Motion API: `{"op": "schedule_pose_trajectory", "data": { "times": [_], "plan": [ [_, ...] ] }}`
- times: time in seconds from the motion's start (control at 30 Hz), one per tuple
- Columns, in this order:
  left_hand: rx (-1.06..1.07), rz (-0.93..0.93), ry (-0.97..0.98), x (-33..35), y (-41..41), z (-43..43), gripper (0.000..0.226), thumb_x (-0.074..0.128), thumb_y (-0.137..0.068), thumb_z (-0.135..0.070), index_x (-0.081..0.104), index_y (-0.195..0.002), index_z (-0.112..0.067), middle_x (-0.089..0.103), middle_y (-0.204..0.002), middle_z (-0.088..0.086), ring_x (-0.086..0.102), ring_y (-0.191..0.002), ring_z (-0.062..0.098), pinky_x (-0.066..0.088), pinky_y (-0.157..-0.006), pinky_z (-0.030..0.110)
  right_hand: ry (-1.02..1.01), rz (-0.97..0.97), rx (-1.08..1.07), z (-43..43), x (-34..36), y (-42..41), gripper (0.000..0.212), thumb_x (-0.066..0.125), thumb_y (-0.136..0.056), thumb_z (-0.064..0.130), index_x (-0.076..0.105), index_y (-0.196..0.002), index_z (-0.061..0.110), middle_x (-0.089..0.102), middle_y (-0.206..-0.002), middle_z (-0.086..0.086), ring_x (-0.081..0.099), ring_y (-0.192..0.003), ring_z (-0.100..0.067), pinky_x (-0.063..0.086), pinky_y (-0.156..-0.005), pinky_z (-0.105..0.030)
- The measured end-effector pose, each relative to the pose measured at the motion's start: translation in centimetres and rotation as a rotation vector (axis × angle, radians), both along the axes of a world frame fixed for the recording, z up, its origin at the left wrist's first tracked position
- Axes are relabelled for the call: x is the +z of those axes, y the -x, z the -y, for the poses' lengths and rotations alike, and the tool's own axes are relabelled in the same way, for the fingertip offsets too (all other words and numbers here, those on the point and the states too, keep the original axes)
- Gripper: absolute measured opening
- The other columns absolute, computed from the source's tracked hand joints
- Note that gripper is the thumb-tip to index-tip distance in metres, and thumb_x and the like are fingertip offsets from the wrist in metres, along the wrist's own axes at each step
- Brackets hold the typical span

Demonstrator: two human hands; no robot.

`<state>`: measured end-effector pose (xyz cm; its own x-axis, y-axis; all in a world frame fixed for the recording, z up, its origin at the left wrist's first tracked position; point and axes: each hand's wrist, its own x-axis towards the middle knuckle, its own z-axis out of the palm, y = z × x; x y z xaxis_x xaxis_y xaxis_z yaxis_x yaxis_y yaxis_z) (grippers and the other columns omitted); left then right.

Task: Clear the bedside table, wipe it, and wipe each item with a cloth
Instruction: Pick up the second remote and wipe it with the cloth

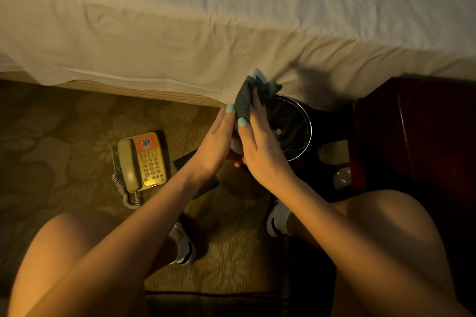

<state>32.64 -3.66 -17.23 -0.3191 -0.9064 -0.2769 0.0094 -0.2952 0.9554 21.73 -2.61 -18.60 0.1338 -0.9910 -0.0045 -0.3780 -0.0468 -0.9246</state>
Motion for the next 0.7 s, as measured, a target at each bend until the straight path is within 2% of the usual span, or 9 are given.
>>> {"op": "schedule_pose_trajectory", "data": {
  "times": [0.07,0.13,0.17,0.27,0.33,0.4,0.47,0.57,0.7],
  "plan": [
    [0.059,0.041,-0.024,-0.1,0.0,0.2,0.041,0.021,-0.106,-0.039,0.044,-0.123,-0.011,0.060,-0.088,0.003,0.064,-0.063,0.008,0.051,-0.051,0.024,0.013,-0.046,0.020,-0.4,0.0,-0.3,0.054,0.028,-0.101,0.036,0.008,-0.152,0.033,0.004,-0.161,-0.001,0.011,-0.148,-0.020,0.033,-0.112,-0.051],
    [0.143,0.068,-0.032,-0.4,-0.1,0.6,0.042,0.022,-0.106,-0.040,0.045,-0.129,-0.013,0.060,-0.108,0.003,0.065,-0.083,-0.001,0.053,-0.063,0.015,0.005,-0.074,0.044,-1.0,0.2,-0.7,0.056,0.033,-0.103,0.025,0.010,-0.154,0.016,0.010,-0.160,-0.006,0.010,-0.148,-0.015,0.026,-0.117,-0.042],
    [0.193,0.067,-0.025,-0.6,-0.1,1.0,0.044,0.024,-0.105,-0.042,0.047,-0.130,-0.013,0.059,-0.116,0.006,0.064,-0.094,0.001,0.052,-0.069,0.014,0.005,-0.082,0.063,-1.4,0.2,-0.8,0.057,0.035,-0.103,0.022,0.010,-0.153,0.013,0.012,-0.160,-0.007,0.011,-0.148,-0.014,0.024,-0.118,-0.040],
    [0.251,0.048,0.000,-0.7,-0.1,1.6,0.047,0.034,-0.099,-0.049,0.052,-0.125,-0.014,0.055,-0.127,0.016,0.058,-0.114,0.018,0.050,-0.089,0.024,0.054,-0.133,0.099,-2.4,0.2,-0.8,0.057,0.035,-0.102,0.022,0.011,-0.153,0.011,0.017,-0.158,-0.008,0.013,-0.147,-0.015,0.025,-0.117,-0.042],
    [0.222,0.013,-0.024,-0.6,0.4,1.3,0.047,0.034,-0.099,-0.048,0.050,-0.127,-0.013,0.055,-0.127,0.014,0.057,-0.116,0.018,0.049,-0.094,0.028,0.078,-0.158,0.070,-2.3,0.3,-0.4,0.056,0.032,-0.103,0.024,0.012,-0.153,0.013,0.017,-0.159,-0.007,0.012,-0.148,-0.017,0.024,-0.117,-0.045],
    [0.184,0.027,-0.017,-0.5,1.3,0.8,0.039,0.027,-0.105,-0.038,0.048,-0.129,-0.015,0.055,-0.126,0.008,0.057,-0.113,0.010,0.047,-0.090,0.021,0.068,-0.172,-0.018,-1.8,0.5,-0.1,0.055,0.030,-0.103,0.024,0.012,-0.153,0.014,0.015,-0.160,-0.006,0.008,-0.148,-0.015,0.021,-0.118,-0.045],
    [0.156,0.064,0.040,-0.6,2.1,0.5,0.036,0.025,-0.107,-0.032,0.047,-0.131,-0.016,0.054,-0.124,0.002,0.056,-0.107,0.001,0.045,-0.087,0.018,0.051,-0.172,-0.108,-1.2,0.5,0.0,0.055,0.029,-0.101,0.023,0.012,-0.153,0.012,0.011,-0.161,-0.005,0.003,-0.147,-0.008,0.016,-0.120,-0.045],
    [0.138,0.039,0.050,-0.8,2.5,0.8,0.035,0.026,-0.107,-0.030,0.047,-0.133,-0.019,0.056,-0.122,-0.003,0.056,-0.108,-0.001,0.046,-0.090,0.017,0.013,-0.159,-0.185,-0.6,0.4,-0.1,0.057,0.025,-0.100,0.026,0.010,-0.152,0.011,0.004,-0.162,-0.003,-0.003,-0.141,0.003,0.005,-0.122,-0.038],
    [0.098,0.074,0.147,0.1,2.5,1.2,0.031,0.026,-0.107,-0.026,0.050,-0.126,-0.023,0.054,-0.123,-0.002,0.054,-0.107,-0.004,0.043,-0.088,0.012,0.015,-0.121,-0.241,-0.2,0.4,-0.2,0.057,0.022,-0.100,0.030,0.009,-0.152,0.013,0.002,-0.162,-0.001,-0.003,-0.145,-0.006,0.005,-0.121,-0.034]
  ]
}}
